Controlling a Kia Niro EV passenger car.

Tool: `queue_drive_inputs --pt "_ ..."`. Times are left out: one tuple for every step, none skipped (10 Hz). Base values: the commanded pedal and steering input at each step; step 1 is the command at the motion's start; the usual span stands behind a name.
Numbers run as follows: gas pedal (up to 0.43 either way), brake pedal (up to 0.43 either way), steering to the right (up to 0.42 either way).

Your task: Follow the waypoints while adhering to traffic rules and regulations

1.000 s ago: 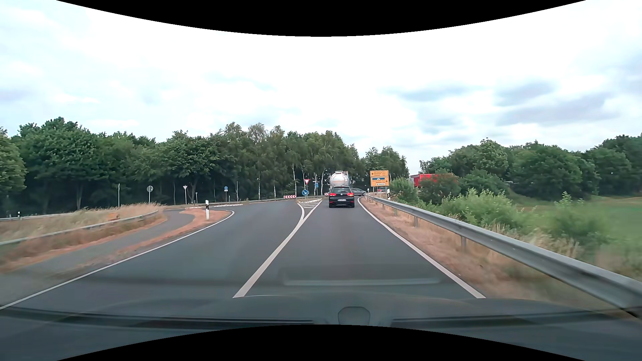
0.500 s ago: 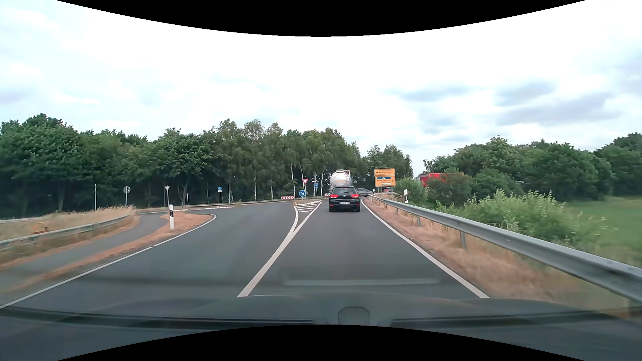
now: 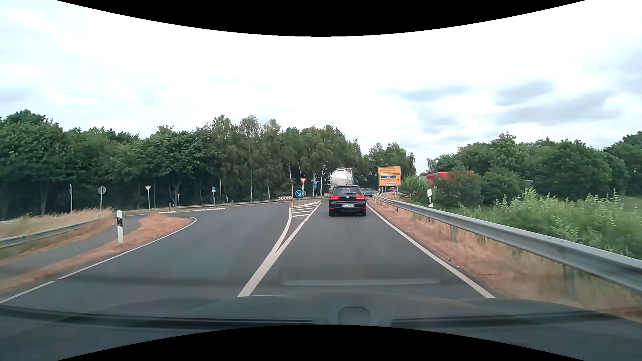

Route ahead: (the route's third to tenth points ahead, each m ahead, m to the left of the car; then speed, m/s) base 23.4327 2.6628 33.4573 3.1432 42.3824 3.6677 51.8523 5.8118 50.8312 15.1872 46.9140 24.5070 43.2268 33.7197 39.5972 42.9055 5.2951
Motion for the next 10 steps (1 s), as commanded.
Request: queue_drive_inputs --pt "0.000 0.201 0.000" --pt "0.000 0.195 0.001" --pt "0.000 0.189 0.002" --pt "0.000 0.183 0.002" --pt "0.000 0.177 0.002" --pt "0.000 0.177 0.002" --pt "0.000 0.177 0.002" --pt "0.000 0.177 0.002" --pt "0.000 0.171 0.002" --pt "0.000 0.165 0.002"
